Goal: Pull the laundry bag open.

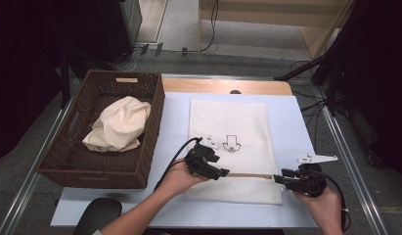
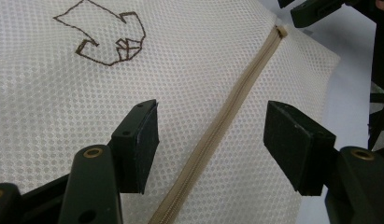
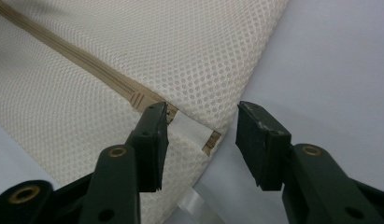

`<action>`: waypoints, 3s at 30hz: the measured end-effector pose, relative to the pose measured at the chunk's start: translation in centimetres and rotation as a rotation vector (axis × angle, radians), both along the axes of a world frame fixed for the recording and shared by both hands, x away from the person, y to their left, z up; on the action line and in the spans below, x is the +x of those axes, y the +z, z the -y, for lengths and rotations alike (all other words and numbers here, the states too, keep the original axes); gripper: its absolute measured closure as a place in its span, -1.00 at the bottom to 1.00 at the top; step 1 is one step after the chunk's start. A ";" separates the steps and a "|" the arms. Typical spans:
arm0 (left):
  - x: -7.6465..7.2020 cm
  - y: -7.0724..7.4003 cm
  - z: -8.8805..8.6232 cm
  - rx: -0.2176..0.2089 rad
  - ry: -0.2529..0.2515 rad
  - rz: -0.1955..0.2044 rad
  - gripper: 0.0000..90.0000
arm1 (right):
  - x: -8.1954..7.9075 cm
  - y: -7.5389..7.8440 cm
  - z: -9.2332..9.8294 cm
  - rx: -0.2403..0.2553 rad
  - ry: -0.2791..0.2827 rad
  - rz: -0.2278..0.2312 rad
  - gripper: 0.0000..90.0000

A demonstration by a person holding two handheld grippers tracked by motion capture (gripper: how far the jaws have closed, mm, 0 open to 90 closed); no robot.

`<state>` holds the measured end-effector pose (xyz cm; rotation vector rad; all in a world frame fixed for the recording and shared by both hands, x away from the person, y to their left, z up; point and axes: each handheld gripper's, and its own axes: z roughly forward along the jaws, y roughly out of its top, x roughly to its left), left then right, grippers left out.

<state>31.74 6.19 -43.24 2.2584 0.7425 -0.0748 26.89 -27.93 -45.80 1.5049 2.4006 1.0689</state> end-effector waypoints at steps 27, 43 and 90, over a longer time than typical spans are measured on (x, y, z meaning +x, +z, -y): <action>0.1 0.1 0.4 -0.007 0.001 0.005 -0.28 | 0.3 -1.1 -1.0 -0.107 0.056 0.007 0.01; 0.1 0.4 0.2 -0.022 -0.001 -0.008 -0.01 | 0.6 -0.8 -2.3 -0.169 0.054 0.021 0.65; -1.7 1.5 -1.3 -0.125 -0.002 -0.025 0.13 | 2.1 3.1 -6.2 0.127 0.141 0.001 0.85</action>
